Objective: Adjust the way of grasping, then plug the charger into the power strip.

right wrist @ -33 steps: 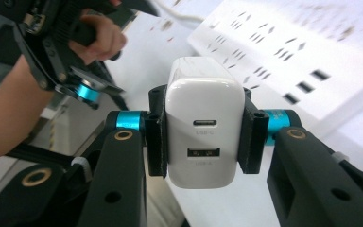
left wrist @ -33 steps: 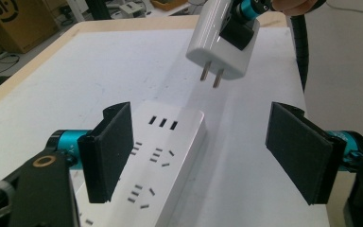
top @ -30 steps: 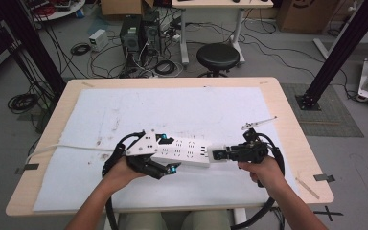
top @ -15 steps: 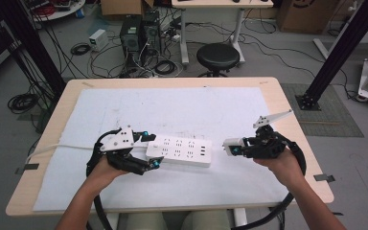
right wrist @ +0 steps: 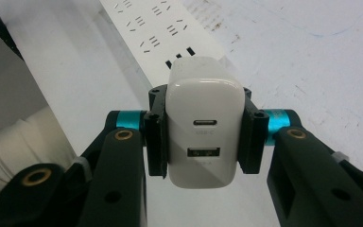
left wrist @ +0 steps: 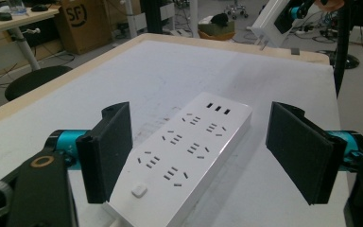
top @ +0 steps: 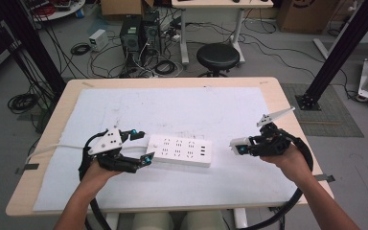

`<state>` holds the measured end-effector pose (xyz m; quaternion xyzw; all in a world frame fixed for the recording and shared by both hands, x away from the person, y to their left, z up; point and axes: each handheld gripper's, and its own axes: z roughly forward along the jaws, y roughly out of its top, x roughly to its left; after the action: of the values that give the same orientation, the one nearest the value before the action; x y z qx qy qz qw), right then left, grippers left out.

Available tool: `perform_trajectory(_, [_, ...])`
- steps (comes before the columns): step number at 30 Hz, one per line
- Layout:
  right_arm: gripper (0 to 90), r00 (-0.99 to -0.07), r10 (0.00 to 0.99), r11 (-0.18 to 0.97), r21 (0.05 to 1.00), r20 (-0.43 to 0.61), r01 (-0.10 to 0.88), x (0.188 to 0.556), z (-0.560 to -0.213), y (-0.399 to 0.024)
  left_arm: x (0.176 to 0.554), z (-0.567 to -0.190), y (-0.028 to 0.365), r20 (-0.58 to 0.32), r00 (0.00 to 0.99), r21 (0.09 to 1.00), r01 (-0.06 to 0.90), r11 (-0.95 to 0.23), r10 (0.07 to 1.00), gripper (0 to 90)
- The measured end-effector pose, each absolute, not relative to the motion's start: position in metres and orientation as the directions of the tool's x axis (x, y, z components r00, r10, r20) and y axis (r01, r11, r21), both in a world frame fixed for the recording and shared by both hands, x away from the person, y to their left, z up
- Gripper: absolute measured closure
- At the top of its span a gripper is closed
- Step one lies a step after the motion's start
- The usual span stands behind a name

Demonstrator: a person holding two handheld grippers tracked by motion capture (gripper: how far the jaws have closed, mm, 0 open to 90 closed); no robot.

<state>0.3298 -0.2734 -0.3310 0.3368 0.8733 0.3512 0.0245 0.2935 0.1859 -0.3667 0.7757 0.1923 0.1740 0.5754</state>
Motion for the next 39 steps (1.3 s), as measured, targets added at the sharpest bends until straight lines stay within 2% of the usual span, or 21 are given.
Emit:
perform_trajectory(18, [63.5,-0.807,0.577,0.610,0.590,0.128,0.529,0.334,-0.316,-0.269,0.288,-0.364,0.192,0.038,0.833,0.969,0.105,-0.225,0.551,23.6])
perform_trajectory(39, [63.4,-0.881,0.471,0.744,0.518,0.043,0.423,0.368,-0.290,-0.207,0.285,-0.376,0.210,0.032,0.806,0.967,0.126,-0.223,0.591,23.7])
